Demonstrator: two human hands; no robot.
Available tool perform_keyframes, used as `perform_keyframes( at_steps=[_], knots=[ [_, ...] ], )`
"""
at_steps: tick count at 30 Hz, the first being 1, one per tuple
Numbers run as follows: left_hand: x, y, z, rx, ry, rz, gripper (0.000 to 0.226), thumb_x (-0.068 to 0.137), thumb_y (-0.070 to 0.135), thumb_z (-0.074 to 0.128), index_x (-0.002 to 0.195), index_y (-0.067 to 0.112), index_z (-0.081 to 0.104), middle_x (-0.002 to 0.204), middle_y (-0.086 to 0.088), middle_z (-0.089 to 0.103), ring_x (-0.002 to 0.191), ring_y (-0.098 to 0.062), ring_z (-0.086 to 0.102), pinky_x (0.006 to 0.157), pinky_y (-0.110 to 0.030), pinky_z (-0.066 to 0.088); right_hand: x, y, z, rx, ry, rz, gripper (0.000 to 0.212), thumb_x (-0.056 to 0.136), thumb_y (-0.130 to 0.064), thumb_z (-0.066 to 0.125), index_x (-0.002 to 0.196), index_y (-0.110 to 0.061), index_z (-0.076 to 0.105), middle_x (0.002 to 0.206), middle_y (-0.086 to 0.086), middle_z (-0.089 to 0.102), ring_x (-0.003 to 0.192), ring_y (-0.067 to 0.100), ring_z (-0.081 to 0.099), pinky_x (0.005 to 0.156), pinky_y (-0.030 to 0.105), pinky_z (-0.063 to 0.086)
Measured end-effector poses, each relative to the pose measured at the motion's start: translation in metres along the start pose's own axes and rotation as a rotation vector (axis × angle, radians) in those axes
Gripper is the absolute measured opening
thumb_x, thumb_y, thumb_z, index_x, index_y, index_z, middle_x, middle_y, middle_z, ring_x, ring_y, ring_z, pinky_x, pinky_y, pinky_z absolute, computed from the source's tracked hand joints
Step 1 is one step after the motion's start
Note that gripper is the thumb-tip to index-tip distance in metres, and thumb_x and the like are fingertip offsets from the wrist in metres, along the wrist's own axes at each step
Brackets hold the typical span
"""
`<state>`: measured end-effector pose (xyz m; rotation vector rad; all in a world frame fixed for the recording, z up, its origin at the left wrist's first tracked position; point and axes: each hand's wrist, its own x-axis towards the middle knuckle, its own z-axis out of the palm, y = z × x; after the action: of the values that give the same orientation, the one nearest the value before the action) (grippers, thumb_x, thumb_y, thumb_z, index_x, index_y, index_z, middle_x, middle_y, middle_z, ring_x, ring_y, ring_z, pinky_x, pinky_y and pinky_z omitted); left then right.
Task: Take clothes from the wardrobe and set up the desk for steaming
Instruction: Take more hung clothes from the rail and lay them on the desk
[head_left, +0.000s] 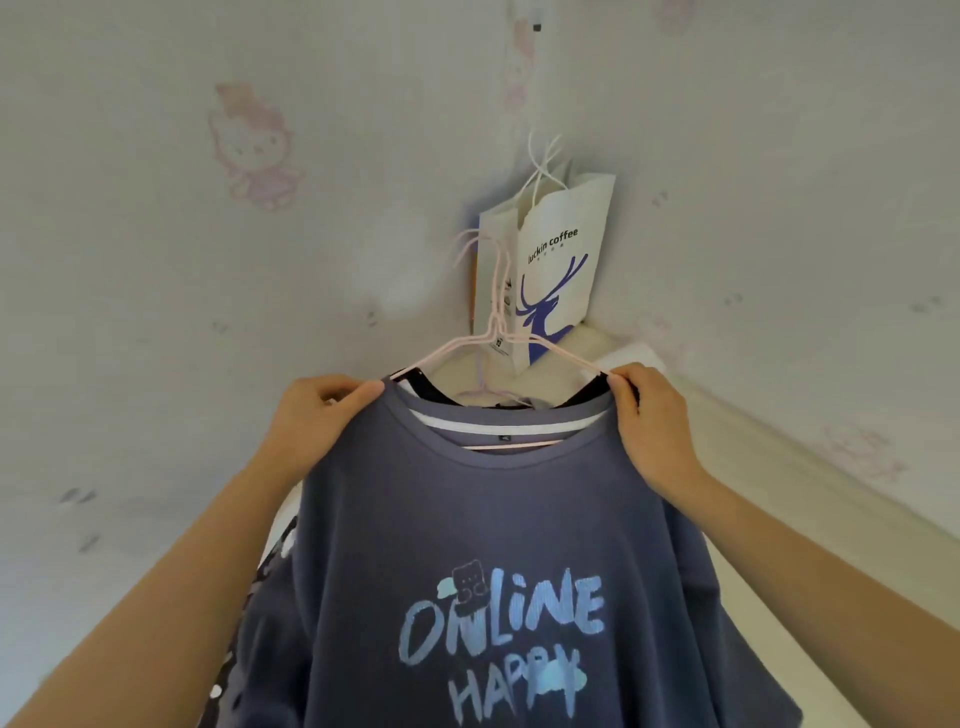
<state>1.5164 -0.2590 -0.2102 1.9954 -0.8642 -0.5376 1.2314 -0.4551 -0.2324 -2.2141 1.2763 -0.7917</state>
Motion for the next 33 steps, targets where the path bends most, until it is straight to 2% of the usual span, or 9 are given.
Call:
perform_keyframes(
  at_steps=[5,8,10,13,16,18,23,29,33],
  knots=[
    [-0.007,-0.058,0.006,-0.118,-0.106,-0.196,0.02,0.089,0.031,0.065,0.096,0.013,0.071,0.095,-0.004,0.072,0.09,-0.018,0.066,0.082,-0.035,0.051,0.01,0.022,0.031,-0.057,-0.054,0.038,0.024,0.1,-0.025,0.041,0.099,-0.016,0.062,0.098,0.003,0.063,0.086,0.02,0.055,0.077,0.035,0.044],
    [-0.013,-0.082,0.012,-0.134,-0.187,-0.236,0.022,0.095,0.029,0.056,0.112,0.017,0.061,0.108,0.003,0.068,0.1,-0.015,0.064,0.088,-0.034,0.05,0.014,0.029,0.042,-0.074,-0.073,0.052,0.024,0.1,-0.025,0.041,0.101,-0.015,0.063,0.1,0.005,0.063,0.089,0.022,0.056,0.08,0.038,0.046],
    [-0.015,-0.094,0.016,-0.074,-0.208,-0.217,0.017,0.098,0.029,0.052,0.111,0.02,0.057,0.107,0.005,0.065,0.1,-0.014,0.062,0.084,-0.032,0.047,0.015,0.032,0.047,-0.09,-0.069,0.059,0.024,0.1,-0.026,0.041,0.101,-0.016,0.063,0.099,0.004,0.063,0.089,0.023,0.056,0.081,0.042,0.048],
    [-0.013,-0.105,0.017,0.181,-0.127,-0.116,0.01,0.097,0.03,0.051,0.098,0.019,0.051,0.091,-0.002,0.063,0.088,-0.027,0.061,0.073,-0.038,0.045,0.017,0.035,0.052,-0.124,-0.05,0.078,0.025,0.101,-0.027,0.04,0.101,-0.018,0.063,0.098,0.003,0.063,0.088,0.023,0.056,0.081,0.045,0.048],
    [-0.008,-0.098,0.014,0.528,0.042,0.029,0.018,0.097,0.036,0.047,0.105,0.02,0.05,0.084,-0.012,0.065,0.085,-0.038,0.061,0.066,-0.04,0.046,0.025,0.038,0.057,-0.128,-0.041,0.112,0.026,0.101,-0.027,0.039,0.101,-0.019,0.064,0.1,0.003,0.063,0.09,0.024,0.057,0.083,0.047,0.048],
    [0.001,-0.091,0.014,0.659,0.134,0.104,0.023,0.097,0.038,0.046,0.109,0.019,0.052,0.083,-0.016,0.067,0.084,-0.04,0.061,0.063,-0.041,0.046,0.035,0.038,0.06,-0.118,-0.049,0.124,0.027,0.101,-0.027,0.04,0.103,-0.018,0.065,0.102,0.004,0.064,0.092,0.025,0.057,0.084,0.045,0.048],
    [0.023,-0.101,0.034,0.702,0.12,-0.003,0.025,0.098,0.033,0.047,0.114,0.016,0.056,0.099,-0.015,0.069,0.089,-0.038,0.063,0.068,-0.04,0.047,0.051,0.046,0.086,-0.161,-0.07,0.141,0.028,0.1,-0.028,0.042,0.105,-0.019,0.068,0.104,0.005,0.066,0.093,0.026,0.059,0.084,0.046,0.049],
    [0.031,-0.124,0.07,0.68,0.109,-0.095,0.026,0.098,0.026,0.046,0.121,0.014,0.049,0.117,-0.012,0.063,0.095,-0.041,0.06,0.075,-0.044,0.047,0.051,0.075,0.126,-0.279,-0.103,0.182,0.027,0.1,-0.03,0.043,0.102,-0.02,0.068,0.098,0.006,0.066,0.088,0.029,0.06,0.078,0.045,0.049],
    [0.031,-0.129,0.077,0.642,0.092,-0.116,0.033,0.097,0.035,0.046,0.126,0.019,0.045,0.118,-0.011,0.063,0.097,-0.037,0.061,0.074,-0.042,0.047,0.046,0.092,0.142,-0.31,-0.098,0.206,0.027,0.099,-0.031,0.041,0.102,-0.02,0.066,0.099,0.006,0.065,0.091,0.03,0.059,0.079,0.047,0.048]
  ],
)
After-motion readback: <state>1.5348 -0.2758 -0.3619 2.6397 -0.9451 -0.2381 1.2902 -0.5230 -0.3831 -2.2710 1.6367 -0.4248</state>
